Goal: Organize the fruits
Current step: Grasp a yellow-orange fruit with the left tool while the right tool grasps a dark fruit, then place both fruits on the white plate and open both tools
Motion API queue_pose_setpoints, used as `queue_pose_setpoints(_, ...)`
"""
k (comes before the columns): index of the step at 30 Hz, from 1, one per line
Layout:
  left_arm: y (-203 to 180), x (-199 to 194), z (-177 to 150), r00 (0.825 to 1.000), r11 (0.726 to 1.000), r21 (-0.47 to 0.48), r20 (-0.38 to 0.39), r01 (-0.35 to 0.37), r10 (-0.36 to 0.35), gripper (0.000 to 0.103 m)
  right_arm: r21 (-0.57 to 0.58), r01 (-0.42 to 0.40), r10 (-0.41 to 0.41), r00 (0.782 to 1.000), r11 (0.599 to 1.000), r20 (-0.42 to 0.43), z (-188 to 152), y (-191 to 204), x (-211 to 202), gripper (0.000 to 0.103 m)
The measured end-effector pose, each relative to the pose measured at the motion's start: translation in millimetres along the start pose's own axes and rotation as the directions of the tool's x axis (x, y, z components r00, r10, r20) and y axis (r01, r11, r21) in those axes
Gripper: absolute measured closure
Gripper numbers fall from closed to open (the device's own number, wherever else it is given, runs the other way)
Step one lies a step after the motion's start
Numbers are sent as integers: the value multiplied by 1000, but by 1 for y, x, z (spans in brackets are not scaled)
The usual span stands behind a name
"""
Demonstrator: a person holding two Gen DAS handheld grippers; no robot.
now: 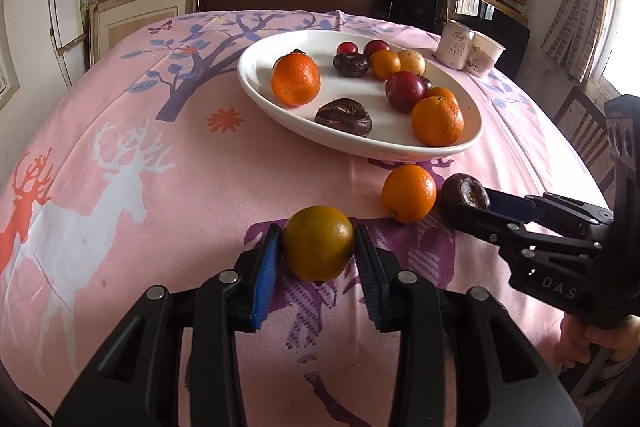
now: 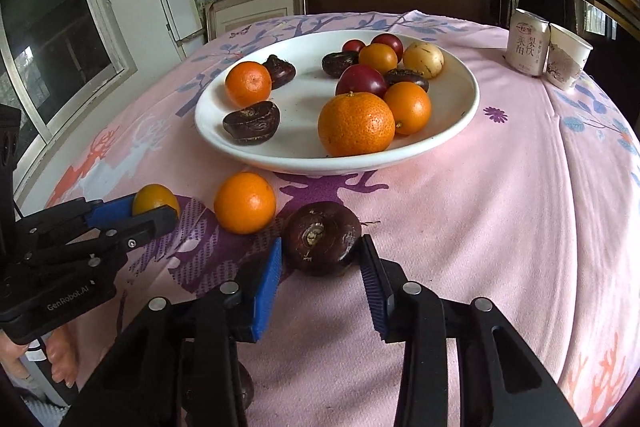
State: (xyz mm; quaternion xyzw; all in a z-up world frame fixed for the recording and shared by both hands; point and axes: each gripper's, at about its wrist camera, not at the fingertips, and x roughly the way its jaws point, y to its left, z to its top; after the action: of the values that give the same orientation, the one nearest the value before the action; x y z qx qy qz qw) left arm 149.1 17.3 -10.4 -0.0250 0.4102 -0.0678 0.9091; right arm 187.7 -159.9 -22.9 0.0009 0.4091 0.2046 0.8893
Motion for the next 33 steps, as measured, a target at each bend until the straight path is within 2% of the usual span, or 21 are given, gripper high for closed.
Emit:
queue_pose_setpoints(5,-9,-22,13,995,999,24,98,21,-23,67,80,-49,37,989,996,144,9,-22,-43,64)
queue_pose_setpoints(8,-18,-25,40,991,998,60,135,-12,4,67,119,-51,25,977,992,211,31,-33,-57,64)
queue_pose_setpoints(13,-28,-3,83,988,999,49,156,-13,5,67,162,-59,26,979,985,202,75,-43,-38,64)
queue_pose_setpoints(17,-25,24,97,990,1000,17,142,2,-4,66,209,-99,56,978,973,201,86,-48,-8,61)
queue_pose_setpoints(18,-22,28,96,989,1000,8,149,14,-15,55,232,-118,68,975,965,213,84,-51,-2,61)
queue_pose_setpoints(19,-20,30,94,987,1000,3,155,27,-27,37,257,-116,62,976,959,210,81,-56,3,45)
queue_pose_setpoints(20,-18,30,93,987,1000,1,161,26,-26,31,267,-118,63,977,956,205,80,-59,5,36)
queue_pose_setpoints(25,-10,17,89,981,1000,-9,191,25,-23,27,311,-214,120,948,926,296,75,-74,-27,36)
queue_pose_setpoints(27,-7,8,81,981,1000,-16,193,25,-22,25,306,-217,113,940,927,322,69,-75,-44,35)
queue_pose_setpoints(30,-7,2,63,987,999,-11,159,40,-38,24,323,-201,86,938,925,336,51,-79,-57,31)
queue_pose_setpoints(33,-17,-4,43,990,998,31,132,47,-51,24,365,-190,78,951,911,299,27,-85,-55,29)
